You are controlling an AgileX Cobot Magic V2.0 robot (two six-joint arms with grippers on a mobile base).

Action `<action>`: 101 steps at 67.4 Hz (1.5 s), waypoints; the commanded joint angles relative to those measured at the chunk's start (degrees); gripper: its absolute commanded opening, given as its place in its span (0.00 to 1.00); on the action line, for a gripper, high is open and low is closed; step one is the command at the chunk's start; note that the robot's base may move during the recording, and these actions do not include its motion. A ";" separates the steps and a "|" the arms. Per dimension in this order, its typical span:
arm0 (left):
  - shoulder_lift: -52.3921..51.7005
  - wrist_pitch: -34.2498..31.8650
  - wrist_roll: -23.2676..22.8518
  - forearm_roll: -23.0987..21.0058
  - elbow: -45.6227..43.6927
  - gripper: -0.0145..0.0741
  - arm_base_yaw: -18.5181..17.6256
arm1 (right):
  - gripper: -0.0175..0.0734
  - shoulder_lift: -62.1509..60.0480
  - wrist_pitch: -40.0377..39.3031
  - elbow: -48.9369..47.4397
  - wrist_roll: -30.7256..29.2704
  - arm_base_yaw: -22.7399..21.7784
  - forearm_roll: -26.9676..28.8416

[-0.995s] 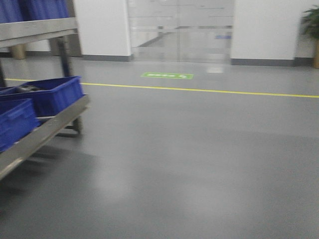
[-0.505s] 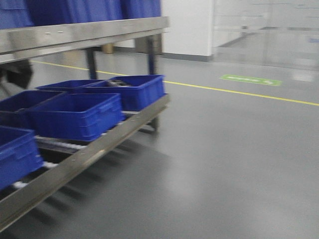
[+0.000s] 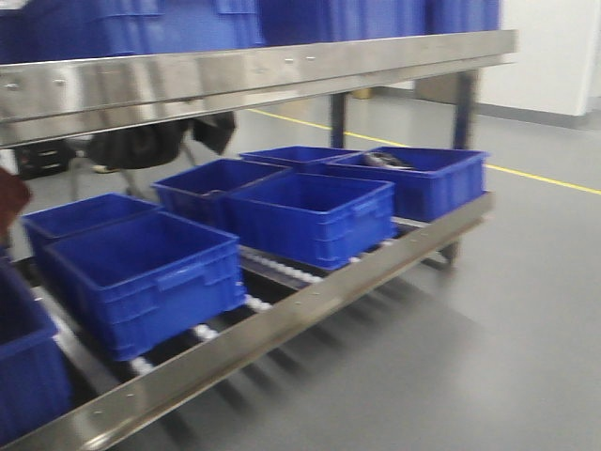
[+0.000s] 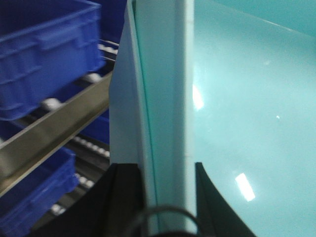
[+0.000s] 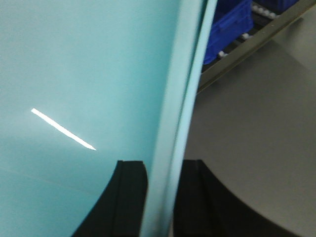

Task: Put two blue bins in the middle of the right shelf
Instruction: 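Turn the base toward the shelf with the red-bag bin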

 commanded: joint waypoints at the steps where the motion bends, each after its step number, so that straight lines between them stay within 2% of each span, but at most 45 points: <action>1: -1.50 -5.88 -1.24 -3.64 -1.18 0.04 -0.11 | 0.01 -0.87 -3.83 -0.74 -1.78 0.05 0.56; 101: -1.50 -5.88 -1.24 -3.64 -1.18 0.04 -0.11 | 0.01 -0.87 -3.83 -0.74 -1.78 0.05 0.56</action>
